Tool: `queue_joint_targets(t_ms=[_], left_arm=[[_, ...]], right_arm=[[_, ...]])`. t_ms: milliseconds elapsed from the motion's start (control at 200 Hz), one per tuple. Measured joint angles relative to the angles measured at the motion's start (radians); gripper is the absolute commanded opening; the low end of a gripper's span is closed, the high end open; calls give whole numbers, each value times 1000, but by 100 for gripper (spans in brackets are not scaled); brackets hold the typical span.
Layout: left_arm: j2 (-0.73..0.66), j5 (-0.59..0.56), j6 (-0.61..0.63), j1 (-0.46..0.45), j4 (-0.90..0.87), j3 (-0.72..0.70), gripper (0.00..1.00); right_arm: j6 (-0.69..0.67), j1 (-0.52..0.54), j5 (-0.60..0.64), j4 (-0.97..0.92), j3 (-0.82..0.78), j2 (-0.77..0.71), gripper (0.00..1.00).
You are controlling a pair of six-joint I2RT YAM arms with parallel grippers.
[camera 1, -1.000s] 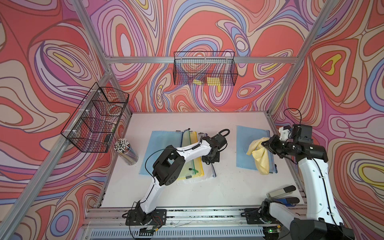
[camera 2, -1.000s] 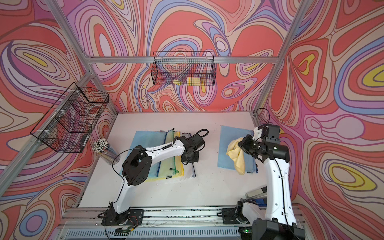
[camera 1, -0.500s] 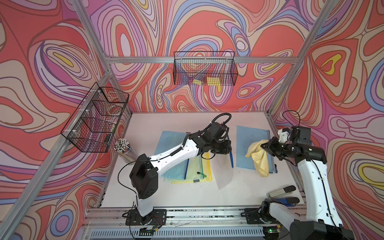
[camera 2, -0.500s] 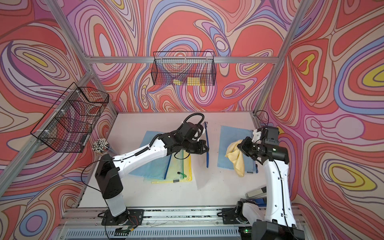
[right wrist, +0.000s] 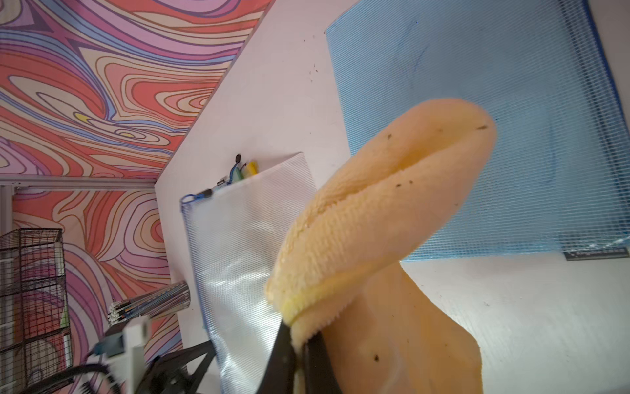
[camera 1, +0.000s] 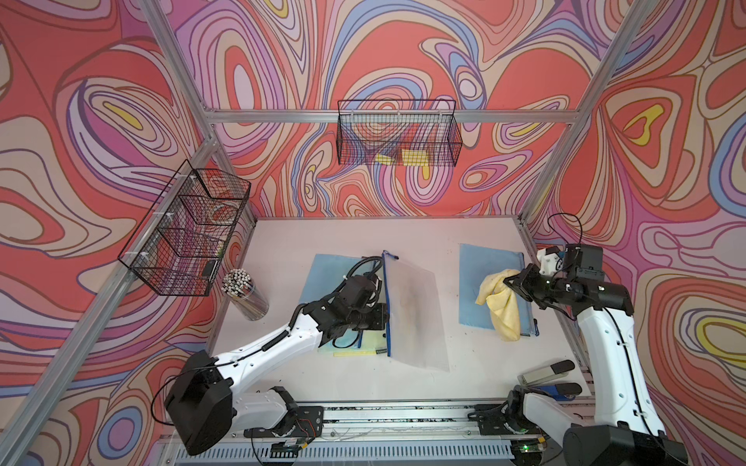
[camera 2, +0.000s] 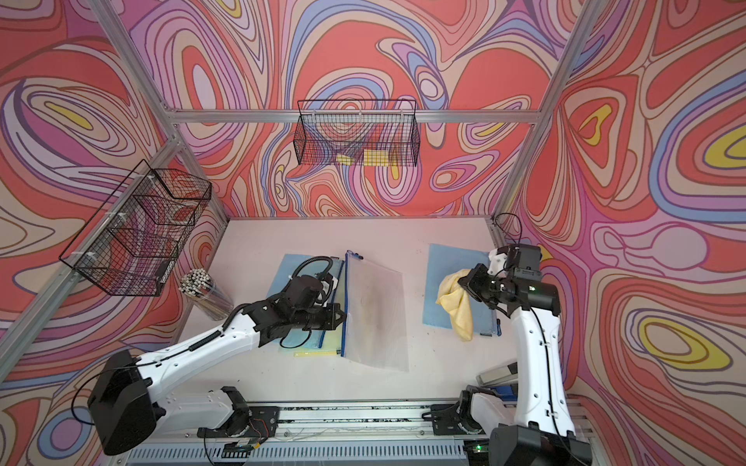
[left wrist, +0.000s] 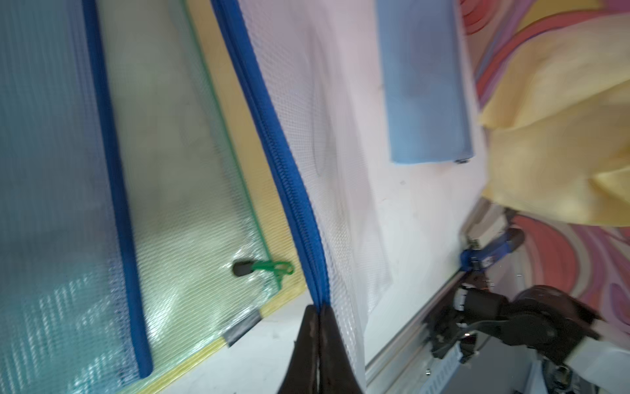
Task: Wipe the document bag
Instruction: Wipe the dirt from the document bag.
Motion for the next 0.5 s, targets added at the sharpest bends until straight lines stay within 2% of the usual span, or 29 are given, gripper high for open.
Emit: queue_joint_targets(t_ms=[130, 195, 331, 421, 501], left_arm=[[89, -2, -43, 1, 29, -159, 0], [86, 3, -70, 2, 72, -197, 0], [81, -3, -117, 0, 156, -230, 0], [80, -6, -133, 0, 171, -236, 0], [80, -7, -141, 0, 181, -237, 0]], right_arm=[[5, 77, -69, 57, -25, 6, 0], [21, 194, -80, 106, -47, 17, 0], [104, 504, -86, 280, -118, 100, 0], [160, 671, -80, 400, -134, 237, 0], [185, 763, -57, 467, -104, 382, 0]])
